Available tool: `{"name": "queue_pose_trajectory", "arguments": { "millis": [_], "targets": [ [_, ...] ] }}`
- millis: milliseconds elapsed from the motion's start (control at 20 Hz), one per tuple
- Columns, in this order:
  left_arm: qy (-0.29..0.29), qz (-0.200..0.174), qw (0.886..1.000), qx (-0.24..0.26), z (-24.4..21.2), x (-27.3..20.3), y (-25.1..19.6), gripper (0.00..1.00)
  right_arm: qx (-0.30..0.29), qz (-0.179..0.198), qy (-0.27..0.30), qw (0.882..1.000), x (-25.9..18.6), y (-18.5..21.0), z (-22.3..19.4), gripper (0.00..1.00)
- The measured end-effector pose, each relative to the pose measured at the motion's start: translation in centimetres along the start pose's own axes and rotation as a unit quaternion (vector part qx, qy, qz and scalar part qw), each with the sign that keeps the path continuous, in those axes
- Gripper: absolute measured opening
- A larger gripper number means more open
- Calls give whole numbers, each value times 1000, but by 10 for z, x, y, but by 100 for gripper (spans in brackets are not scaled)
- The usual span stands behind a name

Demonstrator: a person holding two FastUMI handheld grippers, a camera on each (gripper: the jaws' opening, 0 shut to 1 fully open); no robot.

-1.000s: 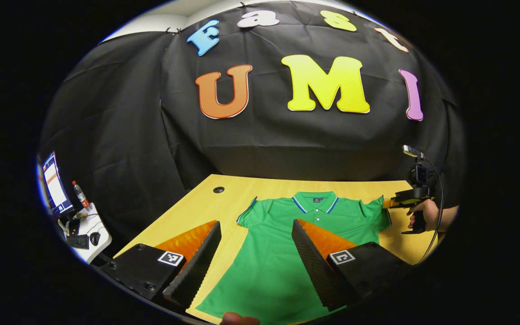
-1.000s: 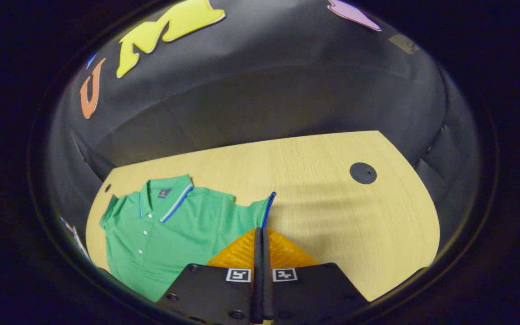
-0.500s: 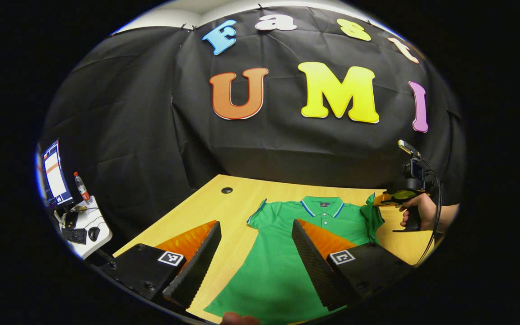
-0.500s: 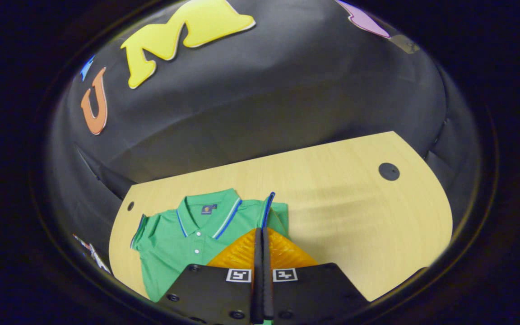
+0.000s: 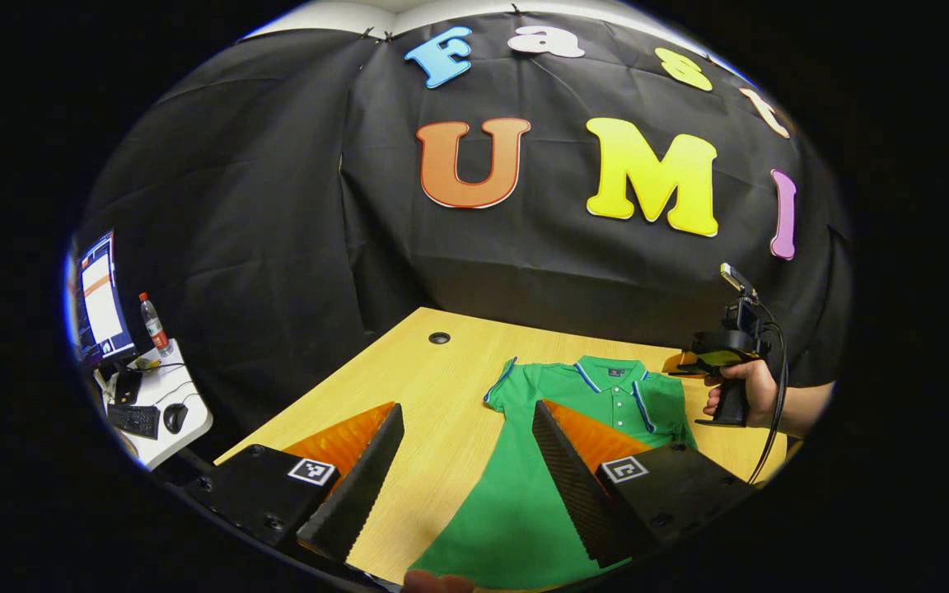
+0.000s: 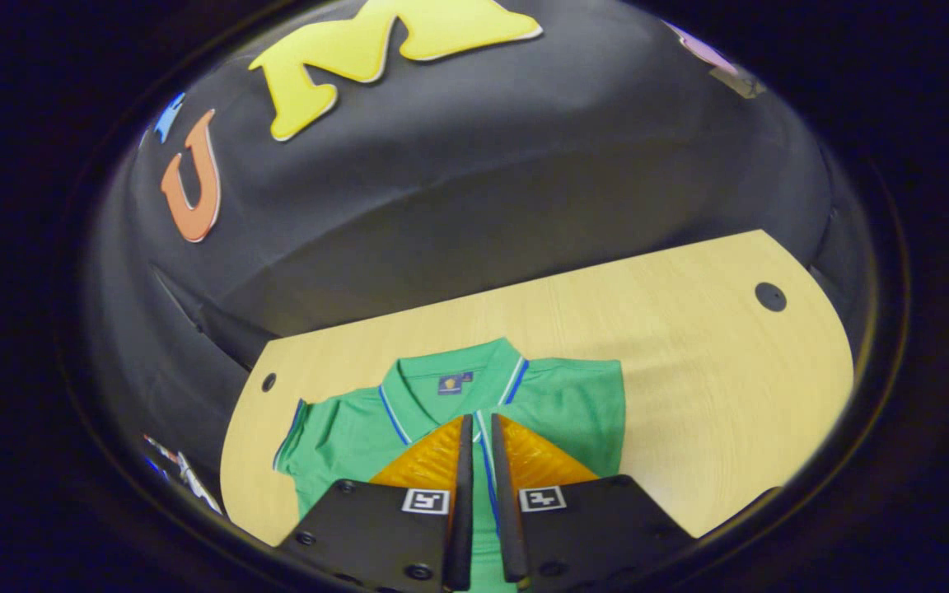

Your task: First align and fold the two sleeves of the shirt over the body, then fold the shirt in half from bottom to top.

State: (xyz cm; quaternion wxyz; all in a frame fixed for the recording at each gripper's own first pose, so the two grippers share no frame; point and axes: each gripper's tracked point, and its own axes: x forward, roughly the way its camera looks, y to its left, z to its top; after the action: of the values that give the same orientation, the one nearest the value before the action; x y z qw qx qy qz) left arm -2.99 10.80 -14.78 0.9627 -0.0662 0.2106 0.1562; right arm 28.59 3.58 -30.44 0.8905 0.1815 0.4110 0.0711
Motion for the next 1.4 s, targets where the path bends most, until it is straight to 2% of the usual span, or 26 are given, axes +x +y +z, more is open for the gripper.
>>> {"name": "queue_pose_trajectory", "arguments": {
  "millis": [100, 300, 400, 600, 650, 700, 800, 850, 900, 1000, 1050, 1100, 1150, 1250, 1300, 1400],
  "targets": [
    [-3, -12, 1000, 1, 3, 5, 2, 100, -7, 0, -11, 1000, -17, 3, 4, 24],
    [-2, -57, 998, 7, 12, 21, -9, 100, -55, -16, -55, 997, -69, -2, 15, 89],
    [4, -100, 995, 12, 16, 35, -23, 100, -85, -14, -74, 994, -104, 2, 15, 89],
    [20, -145, 989, 30, 26, 80, -34, 100, -125, -15, -107, 986, -172, 6, 7, 90],
    [25, -153, 987, 32, 28, 91, -35, 100, -132, -17, -115, 984, -189, 5, 3, 89],
    [31, -167, 985, 30, 28, 101, -40, 100, -137, -21, -122, 983, -205, 2, -1, 94],
    [49, -191, 980, 34, 27, 122, -47, 99, -135, -27, -129, 982, -234, 0, -9, 94],
    [58, -199, 978, 38, 22, 134, -51, 99, -126, -28, -131, 983, -248, 0, -14, 89],
    [69, -203, 976, 44, 17, 146, -53, 99, -120, -29, -137, 983, -261, 0, -15, 94],
    [88, -215, 971, 55, 5, 167, -59, 99, -128, -42, -154, 979, -284, -5, -14, 95],
    [99, -220, 969, 57, -1, 176, -60, 99, -141, -50, -161, 976, -295, -5, -15, 90],
    [110, -224, 966, 61, -10, 186, -62, 99, -157, -56, -166, 972, -303, -4, -16, 95],
    [120, -226, 965, 64, -18, 197, -62, 99, -174, -61, -171, 968, -313, -2, -18, 92],
    [134, -223, 964, 61, -33, 223, -58, 99, -194, -61, -179, 963, -327, 6, -22, 96],
    [141, -222, 963, 61, -40, 235, -56, 99, -194, -60, -180, 963, -332, 9, -24, 93],
    [152, -221, 961, 73, -58, 256, -51, 99, -184, -65, -185, 963, -338, 12, -25, 96]
  ]
}}
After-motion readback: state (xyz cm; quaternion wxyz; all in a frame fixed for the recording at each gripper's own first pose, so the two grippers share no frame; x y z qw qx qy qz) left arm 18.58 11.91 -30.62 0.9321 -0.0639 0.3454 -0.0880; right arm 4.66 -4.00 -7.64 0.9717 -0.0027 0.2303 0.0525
